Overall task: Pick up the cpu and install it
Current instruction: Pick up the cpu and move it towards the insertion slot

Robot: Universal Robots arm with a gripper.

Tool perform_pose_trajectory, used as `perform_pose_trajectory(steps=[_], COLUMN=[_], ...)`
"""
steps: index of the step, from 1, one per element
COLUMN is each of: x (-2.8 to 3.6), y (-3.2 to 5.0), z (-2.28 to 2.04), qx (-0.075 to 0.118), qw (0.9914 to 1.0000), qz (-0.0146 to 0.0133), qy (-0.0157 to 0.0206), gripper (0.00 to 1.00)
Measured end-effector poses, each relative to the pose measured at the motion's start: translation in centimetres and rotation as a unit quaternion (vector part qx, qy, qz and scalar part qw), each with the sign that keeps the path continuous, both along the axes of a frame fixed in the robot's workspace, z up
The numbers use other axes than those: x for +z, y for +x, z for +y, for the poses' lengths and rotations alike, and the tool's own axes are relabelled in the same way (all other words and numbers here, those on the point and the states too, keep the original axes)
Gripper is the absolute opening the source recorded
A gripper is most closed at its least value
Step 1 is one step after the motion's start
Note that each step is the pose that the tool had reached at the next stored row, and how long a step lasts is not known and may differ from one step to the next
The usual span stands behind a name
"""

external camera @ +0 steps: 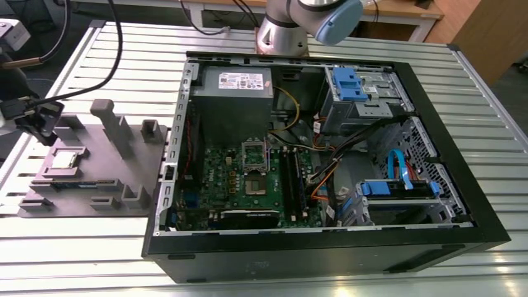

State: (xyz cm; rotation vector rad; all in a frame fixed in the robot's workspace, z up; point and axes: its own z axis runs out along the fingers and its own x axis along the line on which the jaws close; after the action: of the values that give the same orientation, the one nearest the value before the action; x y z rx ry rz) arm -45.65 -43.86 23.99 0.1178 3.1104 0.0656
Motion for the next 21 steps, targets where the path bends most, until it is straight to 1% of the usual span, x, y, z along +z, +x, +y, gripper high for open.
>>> perform_pose_trajectory(steps=[10, 17, 21], x=[-1.82, -3.08, -3.72], y=[-0.07, -0.07, -0.07], z=[-0.36, -0.38, -0.37], qx=[0.001, 0.003, 0.005], qw=[1.0, 0.99999, 0.99998], qz=[0.0009, 0.0024, 0.0038], qy=[0.0, 0.0, 0.0], gripper=[0.11, 0.11, 0.11])
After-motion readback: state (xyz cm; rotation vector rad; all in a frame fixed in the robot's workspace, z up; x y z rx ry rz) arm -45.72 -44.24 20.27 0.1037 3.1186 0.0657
